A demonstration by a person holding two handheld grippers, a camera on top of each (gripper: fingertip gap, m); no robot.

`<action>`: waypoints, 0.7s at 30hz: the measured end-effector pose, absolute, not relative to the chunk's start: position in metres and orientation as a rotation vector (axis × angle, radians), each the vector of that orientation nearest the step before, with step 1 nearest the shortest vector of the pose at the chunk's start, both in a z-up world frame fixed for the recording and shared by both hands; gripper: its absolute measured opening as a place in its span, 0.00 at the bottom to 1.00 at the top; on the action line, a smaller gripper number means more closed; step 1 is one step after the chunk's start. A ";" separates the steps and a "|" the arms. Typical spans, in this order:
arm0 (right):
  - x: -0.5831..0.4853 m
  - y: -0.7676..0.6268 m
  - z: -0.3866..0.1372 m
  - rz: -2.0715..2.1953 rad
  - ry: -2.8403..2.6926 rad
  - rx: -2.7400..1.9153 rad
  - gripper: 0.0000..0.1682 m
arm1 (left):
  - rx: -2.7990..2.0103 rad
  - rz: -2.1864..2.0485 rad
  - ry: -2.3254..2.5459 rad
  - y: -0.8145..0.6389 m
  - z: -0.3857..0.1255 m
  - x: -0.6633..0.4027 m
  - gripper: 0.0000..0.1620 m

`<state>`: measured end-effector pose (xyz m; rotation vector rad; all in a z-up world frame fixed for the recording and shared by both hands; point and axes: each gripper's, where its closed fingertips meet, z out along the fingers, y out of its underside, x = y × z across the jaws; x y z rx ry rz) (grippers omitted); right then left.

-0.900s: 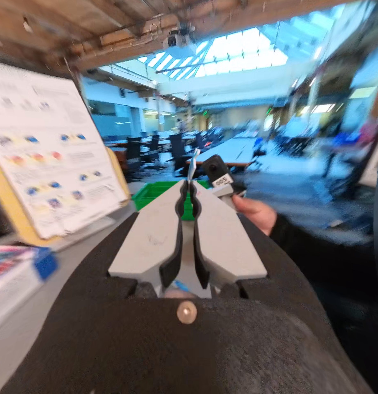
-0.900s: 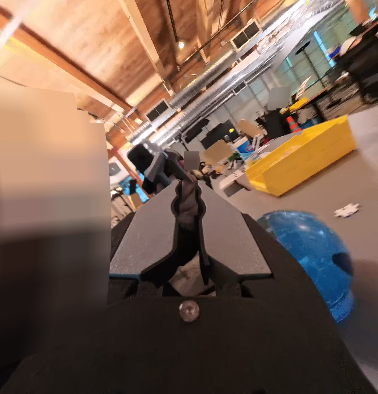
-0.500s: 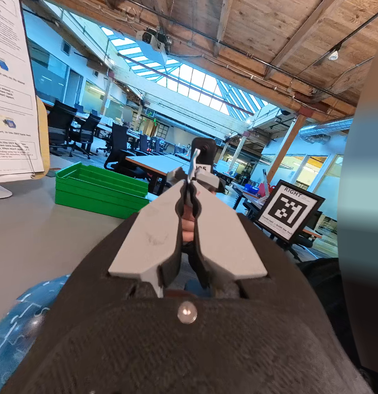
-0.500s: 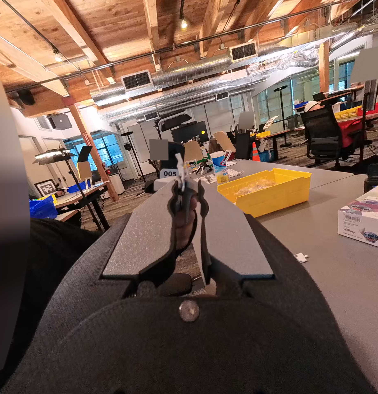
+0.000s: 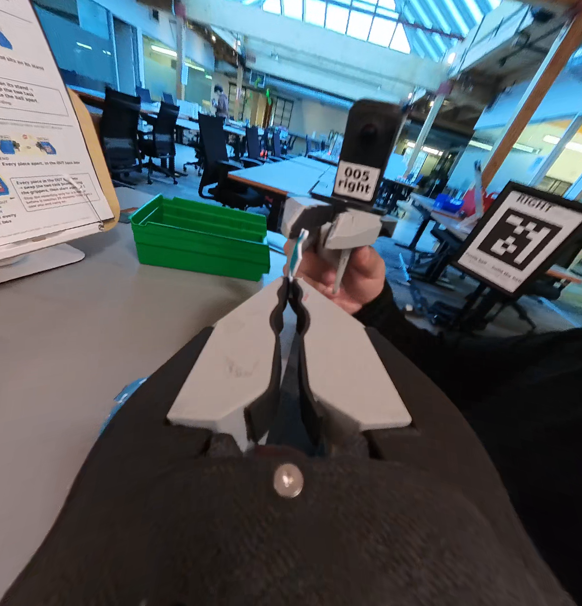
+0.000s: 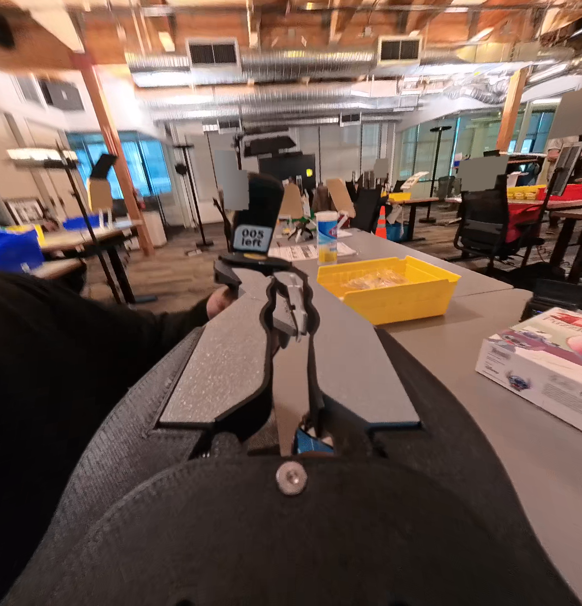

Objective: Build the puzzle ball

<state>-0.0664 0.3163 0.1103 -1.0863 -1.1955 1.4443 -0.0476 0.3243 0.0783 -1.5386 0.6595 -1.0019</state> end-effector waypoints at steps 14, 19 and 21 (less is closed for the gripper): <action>-0.066 0.332 0.079 1.302 -1.274 -1.146 0.00 | -1.537 -0.705 0.780 0.329 0.079 -0.069 0.00; -0.057 0.345 0.076 1.264 -1.268 -1.206 0.05 | -1.471 -0.448 0.901 0.334 0.078 -0.078 0.00; -0.055 0.348 0.075 1.270 -1.259 -1.238 0.07 | -1.451 -0.304 0.950 0.338 0.074 -0.084 0.00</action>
